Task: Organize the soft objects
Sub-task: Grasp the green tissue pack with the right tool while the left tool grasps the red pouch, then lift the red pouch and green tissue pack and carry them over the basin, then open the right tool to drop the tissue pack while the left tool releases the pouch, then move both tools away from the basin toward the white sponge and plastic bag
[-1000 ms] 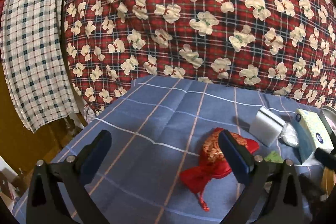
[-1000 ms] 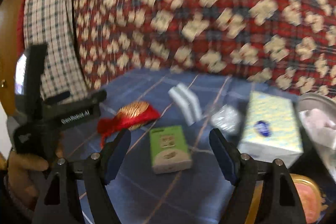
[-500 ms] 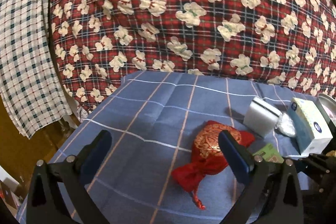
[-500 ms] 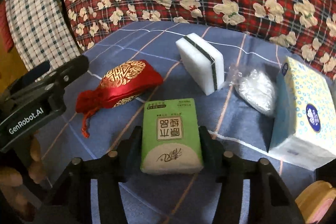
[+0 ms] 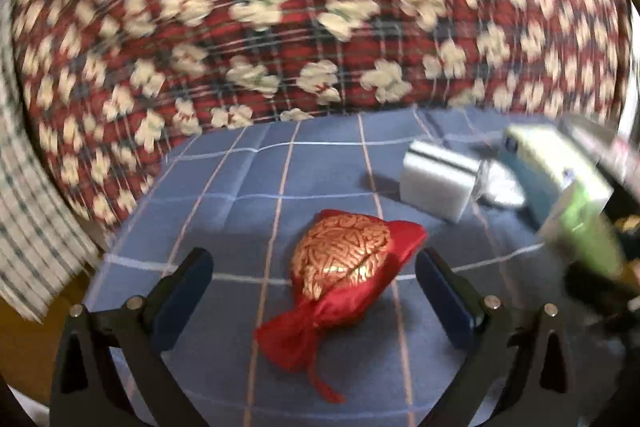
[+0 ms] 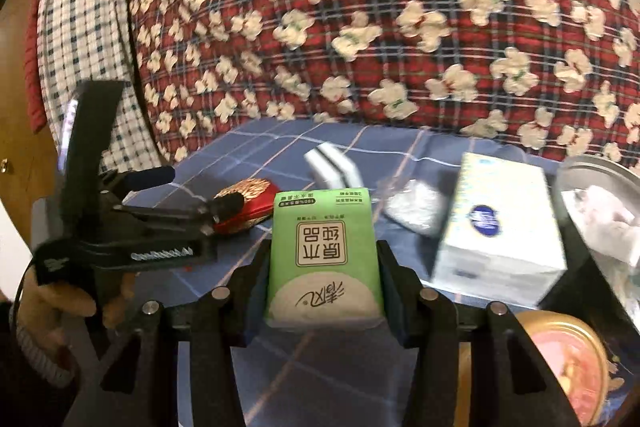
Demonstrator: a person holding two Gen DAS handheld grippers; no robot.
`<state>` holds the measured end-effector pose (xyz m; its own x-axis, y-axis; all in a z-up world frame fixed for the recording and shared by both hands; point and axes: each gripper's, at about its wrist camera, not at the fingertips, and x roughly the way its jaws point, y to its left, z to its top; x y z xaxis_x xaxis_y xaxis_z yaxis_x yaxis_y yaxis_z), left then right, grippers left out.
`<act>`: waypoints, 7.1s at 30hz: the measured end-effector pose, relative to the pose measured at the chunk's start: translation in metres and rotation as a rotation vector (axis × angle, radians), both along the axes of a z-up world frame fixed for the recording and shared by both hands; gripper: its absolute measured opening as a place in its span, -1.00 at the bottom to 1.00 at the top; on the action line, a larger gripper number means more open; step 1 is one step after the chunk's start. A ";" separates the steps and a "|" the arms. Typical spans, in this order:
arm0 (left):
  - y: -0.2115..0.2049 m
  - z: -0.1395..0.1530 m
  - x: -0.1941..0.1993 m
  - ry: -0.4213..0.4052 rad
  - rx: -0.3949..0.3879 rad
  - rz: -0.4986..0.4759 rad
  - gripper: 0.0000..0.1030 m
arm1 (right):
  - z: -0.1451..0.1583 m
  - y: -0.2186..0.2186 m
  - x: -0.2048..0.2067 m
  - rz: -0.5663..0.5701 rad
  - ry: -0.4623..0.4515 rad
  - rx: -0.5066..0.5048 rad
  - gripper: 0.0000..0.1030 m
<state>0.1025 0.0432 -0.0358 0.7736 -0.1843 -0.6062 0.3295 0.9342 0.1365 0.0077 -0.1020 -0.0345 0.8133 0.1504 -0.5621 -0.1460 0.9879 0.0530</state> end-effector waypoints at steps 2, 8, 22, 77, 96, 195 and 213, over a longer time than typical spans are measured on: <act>-0.012 -0.005 0.012 0.024 0.073 -0.010 0.99 | 0.001 -0.008 -0.005 -0.017 -0.016 0.008 0.01; -0.014 -0.022 0.046 0.200 0.014 -0.002 0.61 | -0.001 -0.022 -0.004 -0.048 0.007 0.048 0.01; -0.003 0.004 0.006 0.063 -0.193 0.047 -0.32 | 0.006 -0.024 -0.010 -0.036 -0.037 0.080 0.01; -0.099 0.027 -0.106 -0.108 -0.258 0.076 -0.31 | 0.044 -0.093 -0.098 -0.250 -0.355 -0.056 0.01; -0.131 0.050 -0.132 -0.153 -0.272 0.012 -0.31 | 0.055 -0.153 -0.117 -0.372 -0.399 -0.071 0.01; -0.284 0.050 -0.176 -0.329 -0.181 -0.114 1.00 | 0.071 -0.308 -0.150 -0.670 -0.633 -0.060 0.86; -0.228 0.045 -0.192 -0.384 -0.150 -0.093 1.00 | 0.068 -0.286 -0.159 -0.688 -0.625 -0.071 0.86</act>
